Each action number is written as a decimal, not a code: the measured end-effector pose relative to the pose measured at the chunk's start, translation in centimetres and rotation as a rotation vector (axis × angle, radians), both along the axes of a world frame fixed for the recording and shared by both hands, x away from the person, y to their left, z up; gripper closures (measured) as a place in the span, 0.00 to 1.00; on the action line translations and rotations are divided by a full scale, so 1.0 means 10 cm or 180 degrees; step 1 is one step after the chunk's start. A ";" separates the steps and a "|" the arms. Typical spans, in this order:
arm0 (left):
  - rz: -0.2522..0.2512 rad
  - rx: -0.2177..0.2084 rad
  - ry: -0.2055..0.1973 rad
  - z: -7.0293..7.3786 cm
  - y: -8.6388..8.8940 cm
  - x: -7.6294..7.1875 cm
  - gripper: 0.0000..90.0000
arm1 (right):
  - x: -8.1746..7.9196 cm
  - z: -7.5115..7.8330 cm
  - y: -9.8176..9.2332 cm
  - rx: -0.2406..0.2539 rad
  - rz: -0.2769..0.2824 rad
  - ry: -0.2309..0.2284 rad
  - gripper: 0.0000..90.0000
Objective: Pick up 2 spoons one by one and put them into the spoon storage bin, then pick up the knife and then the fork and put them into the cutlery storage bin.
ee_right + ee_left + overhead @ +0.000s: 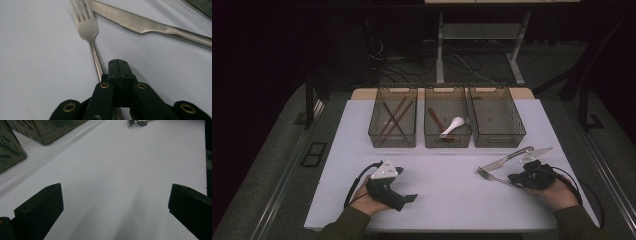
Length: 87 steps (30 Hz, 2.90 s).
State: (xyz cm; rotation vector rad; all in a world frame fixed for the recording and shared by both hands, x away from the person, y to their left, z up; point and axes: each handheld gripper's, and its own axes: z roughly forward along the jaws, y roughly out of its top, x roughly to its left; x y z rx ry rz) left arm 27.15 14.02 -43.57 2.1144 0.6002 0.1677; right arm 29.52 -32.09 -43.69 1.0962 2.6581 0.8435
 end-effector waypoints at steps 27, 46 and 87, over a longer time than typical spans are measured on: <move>-0.0031 -0.0003 0.0004 0.00 -0.02 0.00 0.00 | 0.01 0.26 0.32 -0.0387 0.0298 0.0288 0.81; -0.0045 0.0006 0.0022 -0.01 -0.02 0.00 0.00 | 0.20 0.17 0.60 -0.0962 0.0534 0.0633 0.83; -0.0040 -0.0073 -0.0010 0.01 0.00 -0.01 0.00 | 0.16 0.39 0.22 -0.0101 0.0053 0.0085 0.95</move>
